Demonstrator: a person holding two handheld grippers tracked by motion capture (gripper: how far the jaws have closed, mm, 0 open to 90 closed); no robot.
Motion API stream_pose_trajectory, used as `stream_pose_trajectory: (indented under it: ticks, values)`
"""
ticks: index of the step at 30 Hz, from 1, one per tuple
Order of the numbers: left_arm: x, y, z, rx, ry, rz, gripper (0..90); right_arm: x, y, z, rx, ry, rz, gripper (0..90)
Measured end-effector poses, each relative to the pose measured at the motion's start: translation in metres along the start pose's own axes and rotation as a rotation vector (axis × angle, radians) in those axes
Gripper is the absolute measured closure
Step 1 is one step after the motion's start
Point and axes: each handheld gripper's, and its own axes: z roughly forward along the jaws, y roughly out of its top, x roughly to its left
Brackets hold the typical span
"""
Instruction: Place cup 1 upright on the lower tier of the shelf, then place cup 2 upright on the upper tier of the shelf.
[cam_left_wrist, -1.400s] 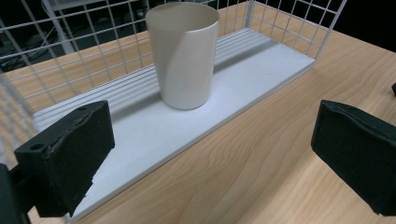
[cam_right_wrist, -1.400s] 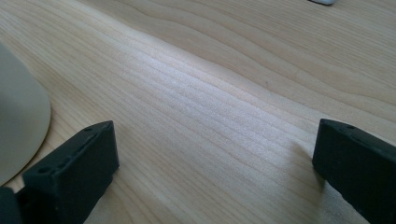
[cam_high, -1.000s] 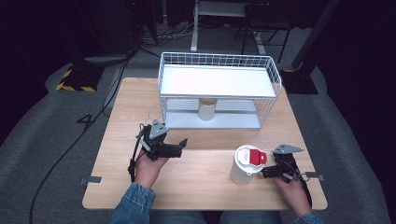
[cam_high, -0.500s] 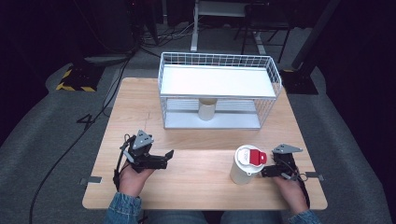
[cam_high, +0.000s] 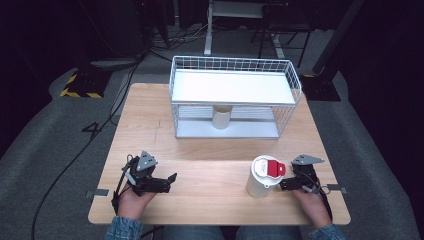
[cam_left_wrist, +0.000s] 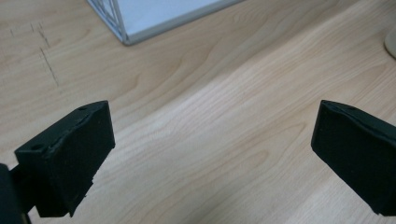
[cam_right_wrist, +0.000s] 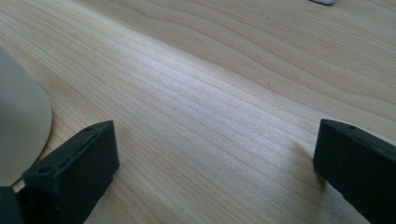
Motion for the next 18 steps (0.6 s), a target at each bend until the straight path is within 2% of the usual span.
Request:
stream_pose_trajectory:
  ticks: [8,10,11,12,14,18]
  values:
    - [0.006,-0.01,0.009,0.075,-0.021,-0.025,0.3,0.0,0.0,0.0,-0.001,-0.001,-0.003,0.3]
    - [0.006,-0.013,0.016,0.126,-0.021,-0.027,0.3,0.0,0.0,0.0,-0.001,0.0,-0.003,0.3]
    - [0.006,-0.013,0.016,0.126,-0.021,-0.027,0.3,0.0,0.0,0.0,-0.001,0.0,-0.004,0.4]
    - [0.007,-0.015,0.02,0.151,-0.019,-0.022,0.3,0.0,0.0,0.0,-0.001,0.001,-0.004,0.4]
    - [0.006,-0.016,0.023,0.17,0.001,-0.006,0.3,0.0,0.0,-0.001,0.0,0.003,-0.006,0.4]
    - [0.006,-0.019,0.027,0.193,0.018,0.013,0.3,-0.001,-0.001,-0.001,0.001,0.008,-0.008,0.7]
